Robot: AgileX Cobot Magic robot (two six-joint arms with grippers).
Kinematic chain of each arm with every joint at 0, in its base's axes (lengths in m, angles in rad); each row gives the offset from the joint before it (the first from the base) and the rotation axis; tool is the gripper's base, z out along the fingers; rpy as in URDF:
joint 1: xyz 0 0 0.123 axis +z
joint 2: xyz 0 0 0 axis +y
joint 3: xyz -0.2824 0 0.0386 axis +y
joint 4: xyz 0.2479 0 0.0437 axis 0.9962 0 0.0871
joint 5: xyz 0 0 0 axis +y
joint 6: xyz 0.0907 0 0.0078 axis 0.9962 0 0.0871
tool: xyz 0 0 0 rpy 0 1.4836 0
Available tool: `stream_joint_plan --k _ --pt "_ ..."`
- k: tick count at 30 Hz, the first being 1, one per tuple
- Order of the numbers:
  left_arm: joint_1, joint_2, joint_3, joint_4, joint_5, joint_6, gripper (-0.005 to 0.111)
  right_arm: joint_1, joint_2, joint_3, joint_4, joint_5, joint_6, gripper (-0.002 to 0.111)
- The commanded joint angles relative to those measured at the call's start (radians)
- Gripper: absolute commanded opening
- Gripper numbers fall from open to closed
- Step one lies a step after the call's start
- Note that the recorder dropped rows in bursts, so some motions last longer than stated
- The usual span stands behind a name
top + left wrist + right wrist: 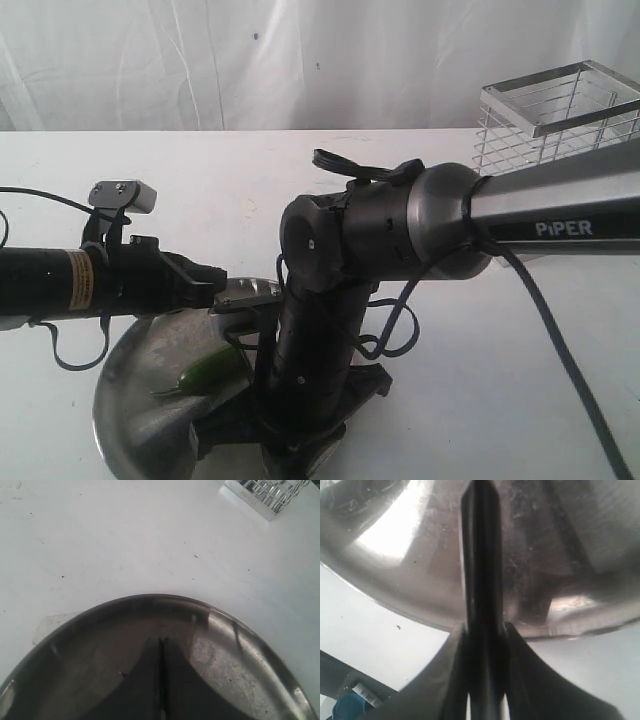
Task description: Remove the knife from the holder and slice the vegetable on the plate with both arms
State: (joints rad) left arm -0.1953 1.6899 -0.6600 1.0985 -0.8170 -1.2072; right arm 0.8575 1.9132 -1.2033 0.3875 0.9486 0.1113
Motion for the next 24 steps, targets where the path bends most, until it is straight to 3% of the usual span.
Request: stream_joint_plan --k 1,9,20,24 --pt "0.003 -0.003 -0.005 0.009 0.000 0.004 0.000 0.008 0.005 -0.003 0.008 -0.011 0.005 0.000" --pt "0.003 0.005 -0.005 -0.021 0.058 0.004 0.000 0.010 0.030 -0.003 0.005 -0.016 0.005 0.000" --pt "0.002 0.108 -0.005 -0.021 -0.108 0.004 0.000 0.010 0.030 -0.003 0.004 -0.021 0.005 0.000" --pt "0.002 0.117 -0.005 -0.021 -0.097 0.011 0.000 0.010 0.030 -0.003 0.004 -0.021 0.005 0.000"
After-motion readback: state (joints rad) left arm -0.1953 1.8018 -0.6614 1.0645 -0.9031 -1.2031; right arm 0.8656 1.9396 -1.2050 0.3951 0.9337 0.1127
